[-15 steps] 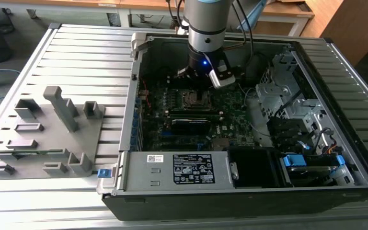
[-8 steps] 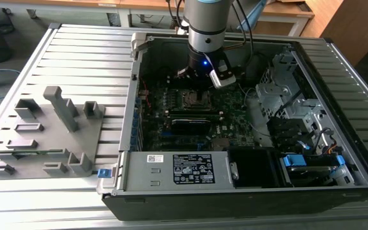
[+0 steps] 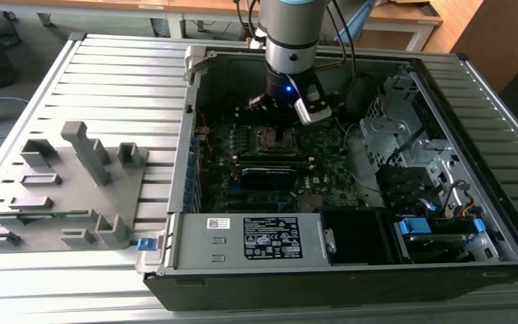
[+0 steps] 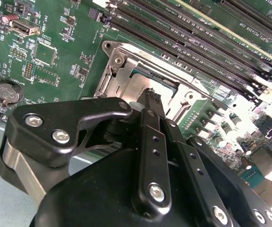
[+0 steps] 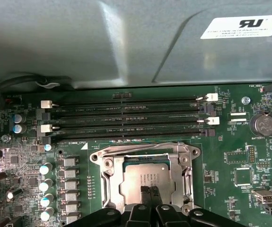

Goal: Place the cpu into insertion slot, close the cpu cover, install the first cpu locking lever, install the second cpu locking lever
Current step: 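Install the first cpu locking lever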

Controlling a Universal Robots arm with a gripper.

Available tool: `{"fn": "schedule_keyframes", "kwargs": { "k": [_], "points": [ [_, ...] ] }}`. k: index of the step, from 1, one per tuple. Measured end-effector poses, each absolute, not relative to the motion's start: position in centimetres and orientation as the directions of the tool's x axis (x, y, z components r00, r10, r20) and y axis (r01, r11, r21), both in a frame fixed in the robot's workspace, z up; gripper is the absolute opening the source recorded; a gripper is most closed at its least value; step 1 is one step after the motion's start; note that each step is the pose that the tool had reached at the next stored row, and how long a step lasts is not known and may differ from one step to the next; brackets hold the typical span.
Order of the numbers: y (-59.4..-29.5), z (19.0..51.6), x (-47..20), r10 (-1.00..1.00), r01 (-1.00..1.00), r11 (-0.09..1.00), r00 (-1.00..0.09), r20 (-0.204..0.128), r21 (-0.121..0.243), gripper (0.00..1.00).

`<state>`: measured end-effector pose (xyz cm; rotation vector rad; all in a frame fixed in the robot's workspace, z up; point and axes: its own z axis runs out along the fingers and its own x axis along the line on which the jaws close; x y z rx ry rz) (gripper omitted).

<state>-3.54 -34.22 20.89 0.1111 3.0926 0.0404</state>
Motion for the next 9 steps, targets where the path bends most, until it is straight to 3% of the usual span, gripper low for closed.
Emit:
{"fn": "schedule_keyframes", "kwargs": {
  "k": [9],
  "points": [
    [-34.22,21.42,-3.53,0.072,0.071,0.997,-0.996,-0.046,0.028,0.1]
  ]
}}
